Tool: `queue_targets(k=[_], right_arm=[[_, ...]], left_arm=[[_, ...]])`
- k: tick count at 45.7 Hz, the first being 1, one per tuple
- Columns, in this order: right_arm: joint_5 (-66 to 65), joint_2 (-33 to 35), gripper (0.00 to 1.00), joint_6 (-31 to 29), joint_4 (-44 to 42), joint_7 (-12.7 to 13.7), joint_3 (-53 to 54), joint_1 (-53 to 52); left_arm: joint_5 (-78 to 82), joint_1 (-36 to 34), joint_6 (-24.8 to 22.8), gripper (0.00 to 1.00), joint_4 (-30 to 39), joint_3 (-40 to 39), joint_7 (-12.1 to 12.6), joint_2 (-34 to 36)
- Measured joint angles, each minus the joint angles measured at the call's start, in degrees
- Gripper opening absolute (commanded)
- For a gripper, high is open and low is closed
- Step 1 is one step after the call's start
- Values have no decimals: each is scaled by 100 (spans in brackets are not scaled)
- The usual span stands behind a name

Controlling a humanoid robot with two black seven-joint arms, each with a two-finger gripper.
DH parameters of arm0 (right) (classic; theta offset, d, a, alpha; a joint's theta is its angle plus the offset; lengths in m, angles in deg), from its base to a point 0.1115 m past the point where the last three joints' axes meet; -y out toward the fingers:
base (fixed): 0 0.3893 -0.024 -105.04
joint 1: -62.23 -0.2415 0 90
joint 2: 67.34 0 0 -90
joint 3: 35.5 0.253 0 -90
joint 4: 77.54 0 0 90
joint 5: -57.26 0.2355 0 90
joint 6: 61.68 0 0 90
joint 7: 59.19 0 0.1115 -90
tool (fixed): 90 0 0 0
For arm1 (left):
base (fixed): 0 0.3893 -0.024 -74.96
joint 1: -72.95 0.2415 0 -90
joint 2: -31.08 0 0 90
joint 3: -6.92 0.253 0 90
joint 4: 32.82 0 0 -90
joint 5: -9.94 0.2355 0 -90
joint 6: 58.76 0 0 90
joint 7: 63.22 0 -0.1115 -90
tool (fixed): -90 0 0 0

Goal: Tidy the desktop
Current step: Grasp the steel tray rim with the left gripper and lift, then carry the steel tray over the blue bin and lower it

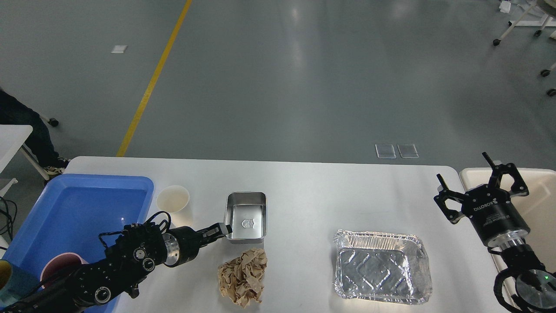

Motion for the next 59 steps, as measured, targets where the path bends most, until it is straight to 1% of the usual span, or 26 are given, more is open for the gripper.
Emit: queue_targets(k=[7, 21, 27, 31, 38, 46, 49, 59], right_arm=[[0, 0, 100, -7, 0, 0, 0, 0], [0, 0, 100, -8, 0, 0, 8, -1], [0, -1, 100, -8, 0, 0, 9, -5], [0, -4, 100, -8, 0, 0, 9, -7], [0, 28, 100, -8, 0, 0, 16, -7], [0, 6, 100, -8, 0, 0, 17, -4], [0, -12, 100, -8, -6, 0, 12, -9], [0, -26, 100, -7, -10, 0, -34, -22]], left_arm=[[0, -113, -2, 1, -235, 162, -16, -24], [-6, -267, -2, 0, -308, 327, -209, -57], [-8, -342, -2, 0, -251, 326, -409, -75], [-12, -437, -2, 0, -217, 324, -481, -158], [-11, -656, -17, 0, -113, 437, -488, -207], [-12, -991, -44, 0, 69, 573, -442, -19], [-11, -1086, -50, 0, 182, 611, -423, 137], [-66, -1561, -234, 1, 866, 871, -307, 1019]])
